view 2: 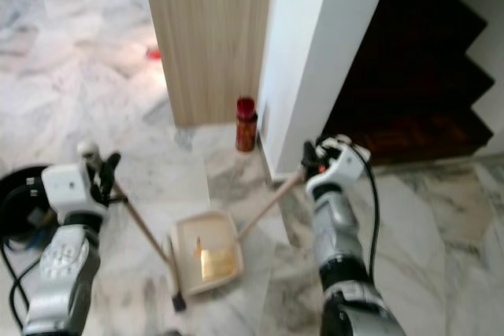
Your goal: Sweep floor
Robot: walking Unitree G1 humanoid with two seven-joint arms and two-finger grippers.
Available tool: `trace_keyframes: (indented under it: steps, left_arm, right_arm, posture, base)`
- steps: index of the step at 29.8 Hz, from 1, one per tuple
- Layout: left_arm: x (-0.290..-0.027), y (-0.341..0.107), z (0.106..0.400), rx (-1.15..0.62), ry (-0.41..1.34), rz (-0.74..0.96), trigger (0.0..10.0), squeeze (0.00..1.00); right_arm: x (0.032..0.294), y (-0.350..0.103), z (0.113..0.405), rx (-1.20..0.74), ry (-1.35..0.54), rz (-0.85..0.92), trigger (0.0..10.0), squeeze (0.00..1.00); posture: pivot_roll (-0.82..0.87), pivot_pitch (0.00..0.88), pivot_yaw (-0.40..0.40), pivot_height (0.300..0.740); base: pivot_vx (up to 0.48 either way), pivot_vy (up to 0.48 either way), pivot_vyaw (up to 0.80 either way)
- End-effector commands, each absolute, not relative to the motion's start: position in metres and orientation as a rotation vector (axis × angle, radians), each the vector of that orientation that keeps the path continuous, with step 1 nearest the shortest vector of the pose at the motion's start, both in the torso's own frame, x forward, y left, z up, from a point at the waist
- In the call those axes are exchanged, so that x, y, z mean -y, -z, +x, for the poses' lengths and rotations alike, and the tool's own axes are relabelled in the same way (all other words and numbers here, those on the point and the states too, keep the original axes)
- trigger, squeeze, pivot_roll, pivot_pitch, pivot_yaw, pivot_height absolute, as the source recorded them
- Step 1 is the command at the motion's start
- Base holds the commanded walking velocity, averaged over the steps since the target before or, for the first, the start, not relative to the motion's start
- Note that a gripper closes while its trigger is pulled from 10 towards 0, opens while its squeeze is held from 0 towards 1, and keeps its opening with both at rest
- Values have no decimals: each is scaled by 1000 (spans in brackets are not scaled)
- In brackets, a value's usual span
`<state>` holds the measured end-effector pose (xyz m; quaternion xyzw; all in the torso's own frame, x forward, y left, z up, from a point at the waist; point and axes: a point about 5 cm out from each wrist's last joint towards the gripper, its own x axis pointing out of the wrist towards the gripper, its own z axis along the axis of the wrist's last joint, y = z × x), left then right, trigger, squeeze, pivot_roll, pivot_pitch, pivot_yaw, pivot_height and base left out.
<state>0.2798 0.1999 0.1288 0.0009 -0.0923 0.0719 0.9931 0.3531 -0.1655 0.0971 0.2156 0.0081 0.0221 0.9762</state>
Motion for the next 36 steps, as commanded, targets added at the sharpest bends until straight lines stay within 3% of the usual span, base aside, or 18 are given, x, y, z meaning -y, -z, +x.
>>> trace_keyframes:
  steps: [1, 12, 26, 36]
  left_arm:
    - [-193, -134, 280, 218, -119, -18, 10000, 0]
    - [-193, -134, 280, 216, -117, -17, 10000, 0]
    - [-193, -135, 280, 215, -120, -17, 10000, 0]
    - [-193, -134, 280, 214, -120, -12, 10000, 0]
  right_arm:
    - [165, -101, 354, 10, -39, 504, 10000, 0]
    - [162, -101, 353, 17, -64, 466, 10000, 0]
    - [164, -102, 353, 16, -70, 456, 10000, 0]
    - [164, -101, 353, 15, -79, 452, 10000, 0]
  posture:
    - [24, 86, -31, 740]
    - [25, 92, -30, 740]
    - [26, 108, -33, 740]
    - [26, 108, -33, 740]
  base:
    - [0, 334, 0]
    - [0, 330, 490]
    - [0, 329, 0]
    - [0, 333, 612]
